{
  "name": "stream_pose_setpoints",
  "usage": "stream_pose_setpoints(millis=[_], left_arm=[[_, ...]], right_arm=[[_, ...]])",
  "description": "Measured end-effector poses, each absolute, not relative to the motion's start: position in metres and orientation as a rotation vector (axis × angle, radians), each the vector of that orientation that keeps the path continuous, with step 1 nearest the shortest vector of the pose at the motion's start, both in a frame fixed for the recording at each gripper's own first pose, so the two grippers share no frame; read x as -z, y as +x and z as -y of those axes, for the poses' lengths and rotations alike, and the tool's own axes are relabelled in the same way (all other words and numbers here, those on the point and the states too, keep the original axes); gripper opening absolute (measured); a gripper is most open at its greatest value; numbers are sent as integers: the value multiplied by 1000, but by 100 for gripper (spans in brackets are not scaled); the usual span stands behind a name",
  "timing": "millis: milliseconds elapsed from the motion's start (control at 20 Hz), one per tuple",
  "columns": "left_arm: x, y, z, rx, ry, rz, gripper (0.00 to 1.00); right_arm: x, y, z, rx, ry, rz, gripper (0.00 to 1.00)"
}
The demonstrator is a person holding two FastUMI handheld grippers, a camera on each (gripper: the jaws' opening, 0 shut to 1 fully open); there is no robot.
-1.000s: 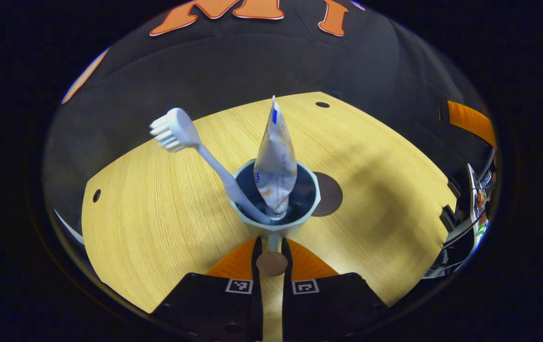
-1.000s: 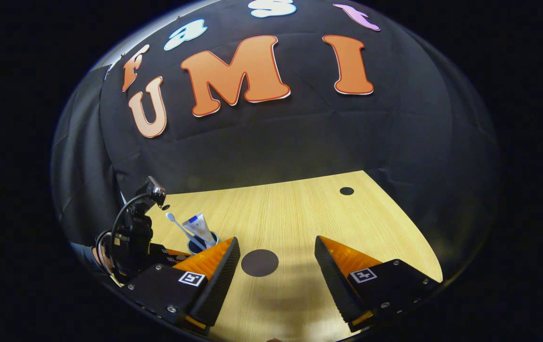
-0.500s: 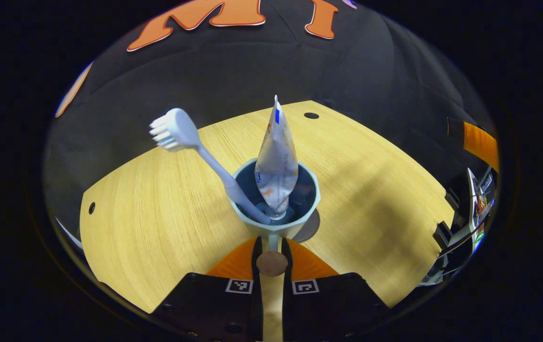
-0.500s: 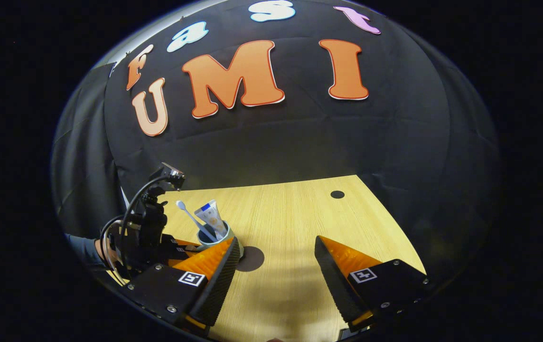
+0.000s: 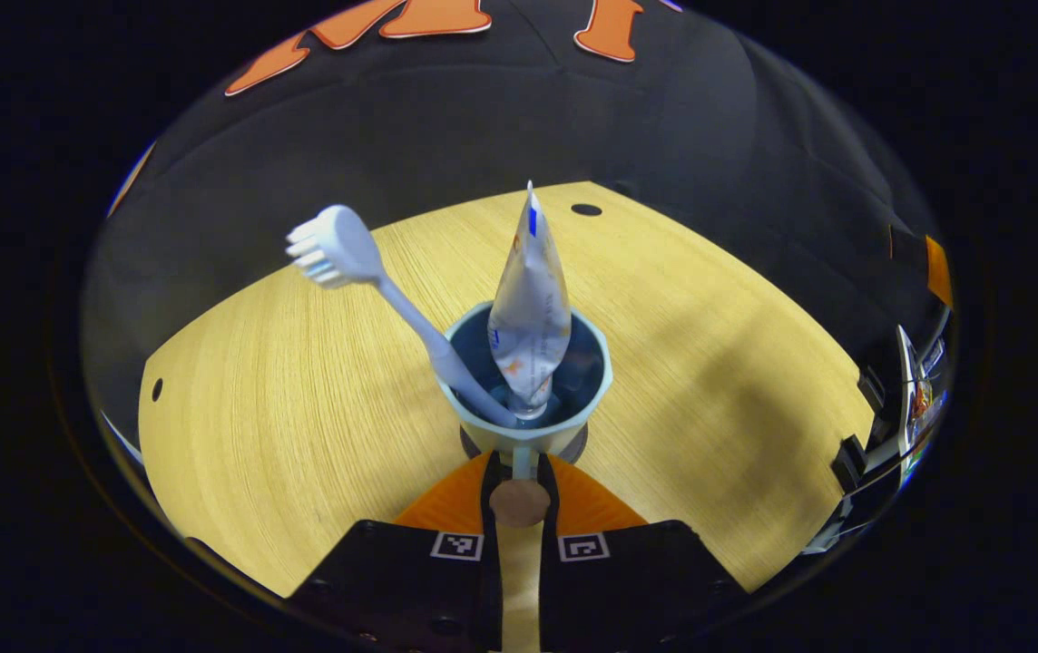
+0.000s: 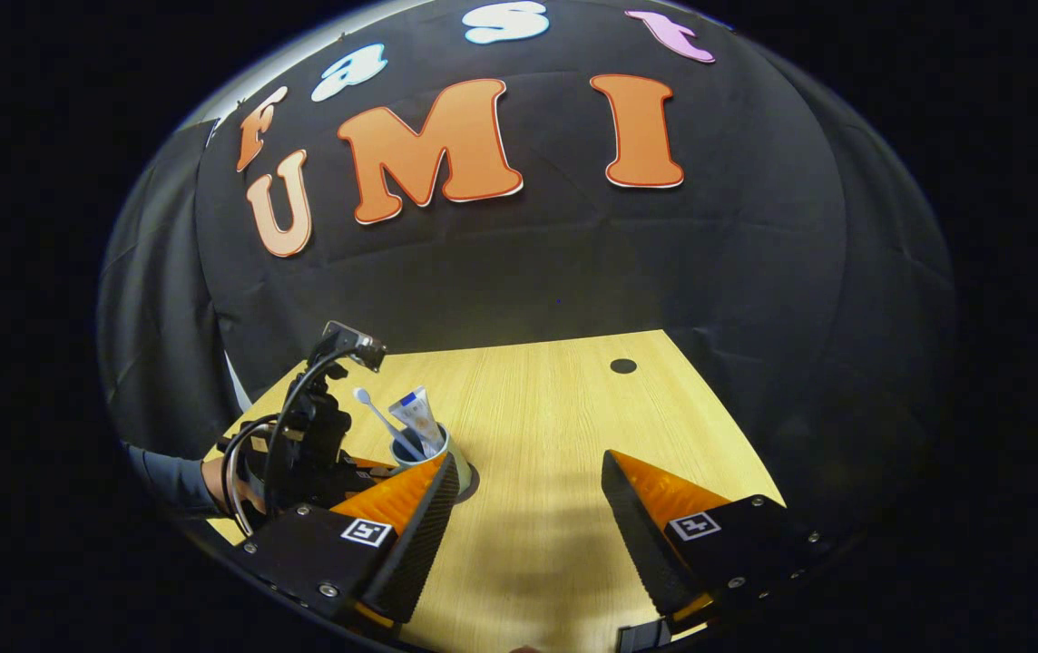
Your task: Put the toothbrush and toothpaste on the desktop into the cup, then pick up the cup and place it on the coaster on the desktop.
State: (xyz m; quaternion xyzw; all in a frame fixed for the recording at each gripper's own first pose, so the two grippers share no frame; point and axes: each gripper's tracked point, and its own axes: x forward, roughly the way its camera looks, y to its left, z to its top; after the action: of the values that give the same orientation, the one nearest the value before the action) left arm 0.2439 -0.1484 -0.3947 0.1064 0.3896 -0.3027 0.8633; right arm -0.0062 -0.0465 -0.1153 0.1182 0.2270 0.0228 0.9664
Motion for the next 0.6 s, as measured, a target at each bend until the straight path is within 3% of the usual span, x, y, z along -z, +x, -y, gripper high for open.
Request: stream_pose_setpoints(millis=[250, 350, 400, 550, 600], left_arm=[[384, 240, 150, 628, 241, -785, 26], [368, 242, 145, 613, 250, -732, 48], [357, 243, 144, 606, 258, -693, 64], [320, 239, 135, 574, 246, -594, 72], [308, 236, 130, 548, 228, -567, 85]], right_arm=[[114, -4, 45, -64, 244, -453, 95], [111, -2, 43, -80, 240, -447, 95], [109, -1, 41, -89, 238, -441, 95], [99, 2, 37, -115, 233, -414, 95], [96, 4, 36, -123, 227, -399, 95]])
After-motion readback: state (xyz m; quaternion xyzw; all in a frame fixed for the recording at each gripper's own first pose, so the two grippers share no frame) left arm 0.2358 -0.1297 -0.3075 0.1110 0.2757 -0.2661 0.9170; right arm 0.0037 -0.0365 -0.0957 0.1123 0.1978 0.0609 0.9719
